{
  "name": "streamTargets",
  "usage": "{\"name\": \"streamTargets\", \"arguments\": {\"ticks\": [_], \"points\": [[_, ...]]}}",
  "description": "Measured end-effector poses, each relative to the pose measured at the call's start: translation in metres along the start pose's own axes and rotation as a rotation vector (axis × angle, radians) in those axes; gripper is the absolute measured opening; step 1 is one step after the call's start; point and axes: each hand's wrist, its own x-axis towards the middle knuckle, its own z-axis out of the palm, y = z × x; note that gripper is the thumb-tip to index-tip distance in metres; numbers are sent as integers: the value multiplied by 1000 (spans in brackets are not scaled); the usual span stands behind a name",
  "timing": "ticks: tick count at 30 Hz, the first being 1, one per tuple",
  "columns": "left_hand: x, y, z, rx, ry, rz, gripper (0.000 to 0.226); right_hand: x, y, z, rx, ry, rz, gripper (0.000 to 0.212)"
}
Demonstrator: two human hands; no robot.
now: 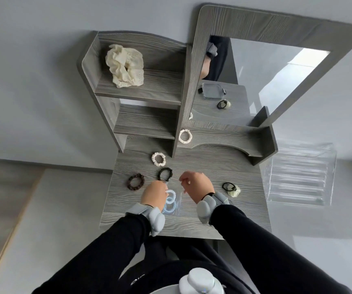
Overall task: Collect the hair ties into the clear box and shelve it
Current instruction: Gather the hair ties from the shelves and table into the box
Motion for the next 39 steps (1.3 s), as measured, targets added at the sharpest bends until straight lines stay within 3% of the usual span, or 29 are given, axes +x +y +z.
{"name": "streamTargets", "arguments": {"ticks": [7,12,16,26,31,36,39], "points": [[5,-1,10,120,-42,-8,24,7,15,-9,30,-66,-6,27],[2,5,-13,70,189,-57,33,19,12,-15,-24,-84,-1,27],[8,-12,-28,-27,366,-106,26,37,6,-15,-42,-111,-13,23],[35,-67,-32,-56,249,-311,22,92,-3,11,-36,-296,69,25],[52,-83,-17,93,213,-432,28,110,-6,30,-33,-306,99,28],[56,-99,4,18,242,-508,32,112,-4,45,-77,-310,108,35],[53,-100,7,-20,225,-496,31,110,-3,45,-89,-321,116,27]]}}
